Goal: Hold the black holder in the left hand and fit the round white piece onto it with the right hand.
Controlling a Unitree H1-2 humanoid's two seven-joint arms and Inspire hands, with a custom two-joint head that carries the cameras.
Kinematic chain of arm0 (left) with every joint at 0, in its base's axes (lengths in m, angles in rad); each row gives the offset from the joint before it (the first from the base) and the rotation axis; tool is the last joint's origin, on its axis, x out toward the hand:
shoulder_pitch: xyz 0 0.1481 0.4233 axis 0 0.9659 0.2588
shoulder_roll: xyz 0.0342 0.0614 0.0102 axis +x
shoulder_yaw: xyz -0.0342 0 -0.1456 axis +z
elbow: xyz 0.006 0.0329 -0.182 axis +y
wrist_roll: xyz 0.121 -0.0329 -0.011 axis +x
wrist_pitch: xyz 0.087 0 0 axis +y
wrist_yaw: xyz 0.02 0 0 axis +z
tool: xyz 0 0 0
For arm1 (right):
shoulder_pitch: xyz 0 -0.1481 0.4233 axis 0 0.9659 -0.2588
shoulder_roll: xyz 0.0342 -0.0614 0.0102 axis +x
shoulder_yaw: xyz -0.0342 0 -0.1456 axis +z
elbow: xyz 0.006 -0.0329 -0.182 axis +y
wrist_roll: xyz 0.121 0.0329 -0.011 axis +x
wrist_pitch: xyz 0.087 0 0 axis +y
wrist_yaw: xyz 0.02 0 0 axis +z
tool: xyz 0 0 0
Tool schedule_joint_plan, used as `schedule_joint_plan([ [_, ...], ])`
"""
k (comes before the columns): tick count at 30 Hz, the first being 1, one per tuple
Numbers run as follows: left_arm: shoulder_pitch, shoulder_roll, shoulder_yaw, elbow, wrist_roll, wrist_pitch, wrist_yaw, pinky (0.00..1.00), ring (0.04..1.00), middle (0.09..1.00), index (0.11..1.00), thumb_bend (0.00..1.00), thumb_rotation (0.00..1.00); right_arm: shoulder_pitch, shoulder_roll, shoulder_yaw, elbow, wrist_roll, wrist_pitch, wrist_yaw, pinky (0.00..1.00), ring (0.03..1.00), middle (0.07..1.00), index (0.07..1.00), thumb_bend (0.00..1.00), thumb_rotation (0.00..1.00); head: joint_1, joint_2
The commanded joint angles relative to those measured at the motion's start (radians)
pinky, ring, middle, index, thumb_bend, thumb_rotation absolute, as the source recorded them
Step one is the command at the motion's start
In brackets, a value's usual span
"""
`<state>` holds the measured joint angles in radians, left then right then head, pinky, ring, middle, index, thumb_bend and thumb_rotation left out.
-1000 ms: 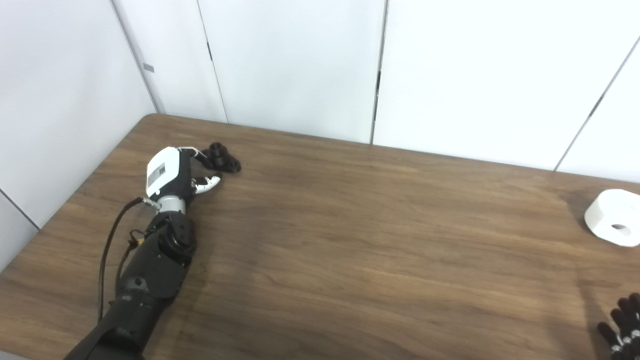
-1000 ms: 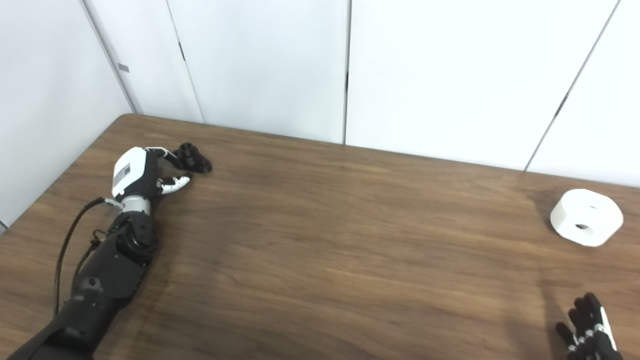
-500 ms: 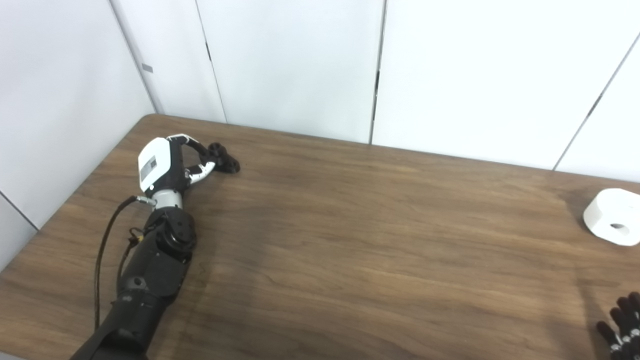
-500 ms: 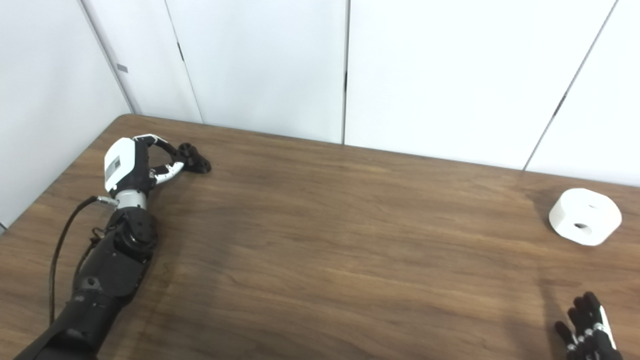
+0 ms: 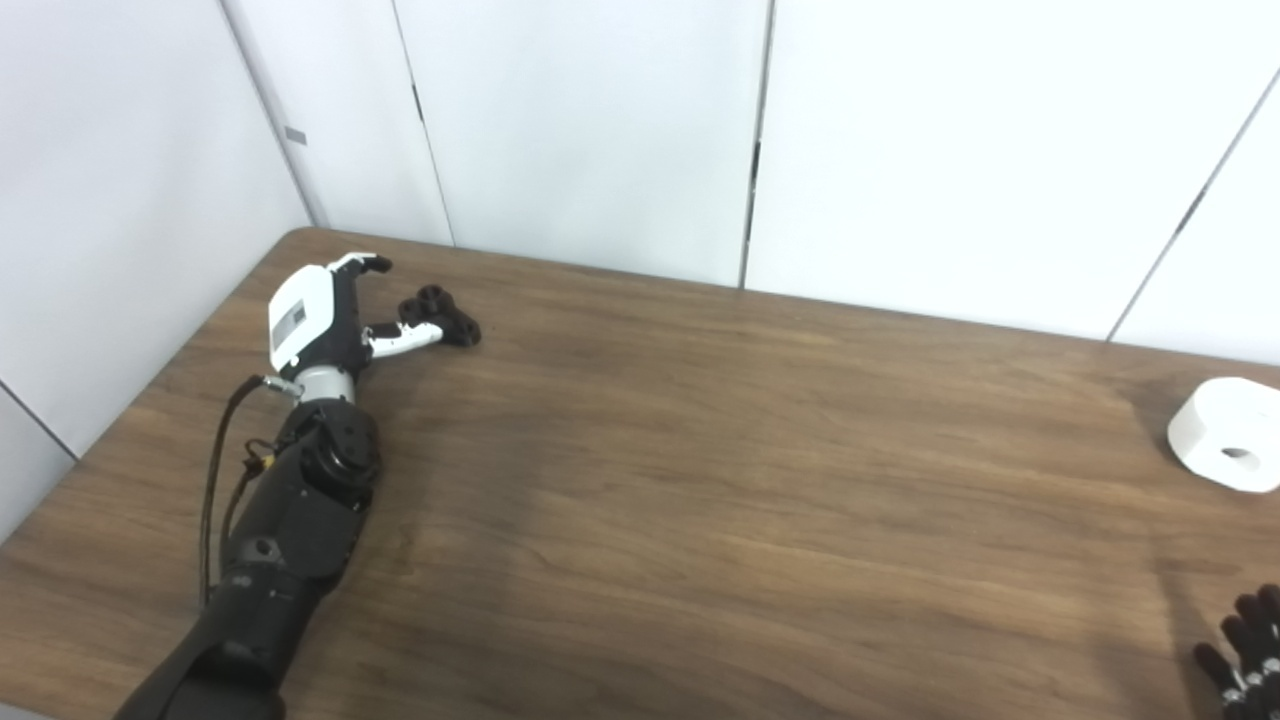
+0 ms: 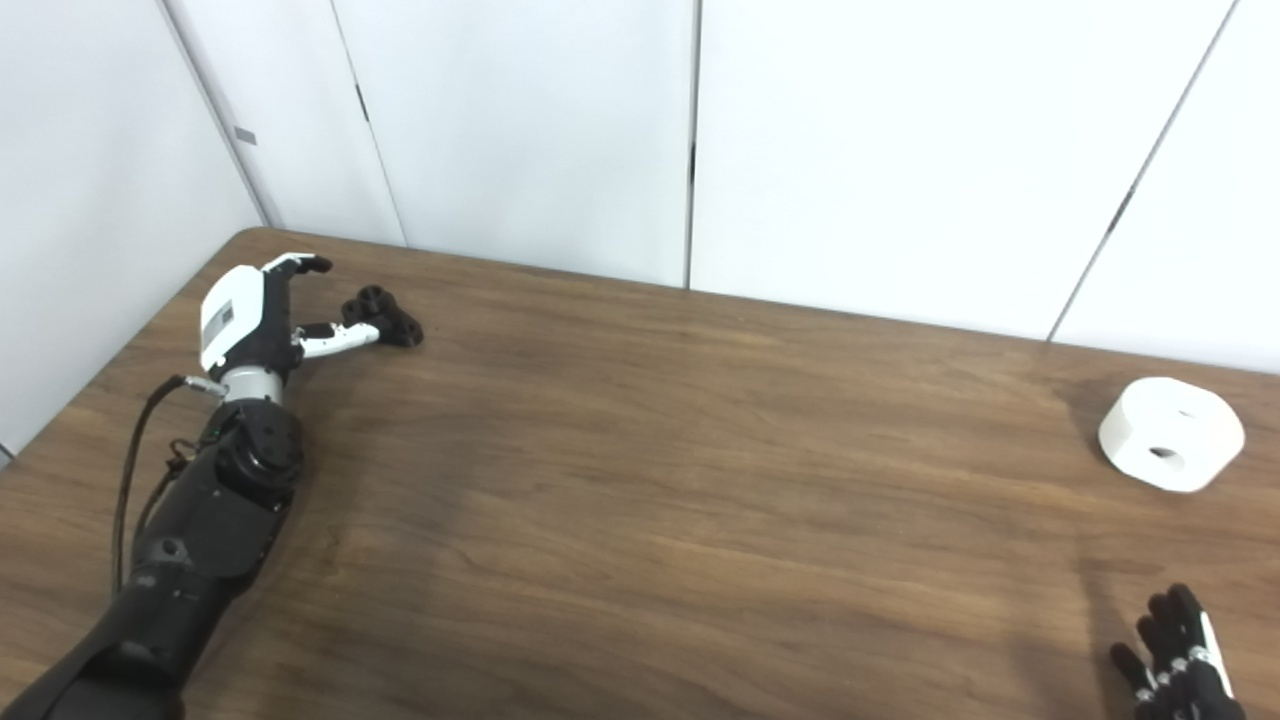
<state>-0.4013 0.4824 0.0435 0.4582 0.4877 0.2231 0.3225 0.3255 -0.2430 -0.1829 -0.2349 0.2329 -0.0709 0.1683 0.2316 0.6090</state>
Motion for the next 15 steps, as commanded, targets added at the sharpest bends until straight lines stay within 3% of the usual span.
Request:
schedule_joint_plan([
  [1,-0.059,0.053,-0.012,-0.01,0.022,0.027,-0.031,0.95,0.944,0.893,0.8,1.0,0.32,0.02,-0.012,0.001,0.011,-0.01,0.042,-0.003,1.0,1.0,1.0,1.0,0.64,1.0,-0.001,0.001],
  [5,-0.076,0.067,-0.032,0.018,0.02,0.027,-0.057,1.0,0.973,0.926,0.83,1.0,0.33,0.02,-0.013,0.001,0.013,-0.014,0.036,-0.003,1.0,1.0,1.0,1.0,0.65,1.0,-0.002,0.001],
  [15,-0.112,0.093,-0.07,0.082,0.01,0.011,-0.096,1.0,0.994,0.941,0.789,1.0,0.31,0.024,-0.016,0.001,0.017,-0.012,0.027,0.001,1.0,1.0,1.0,1.0,0.65,1.0,-0.008,0.002],
])
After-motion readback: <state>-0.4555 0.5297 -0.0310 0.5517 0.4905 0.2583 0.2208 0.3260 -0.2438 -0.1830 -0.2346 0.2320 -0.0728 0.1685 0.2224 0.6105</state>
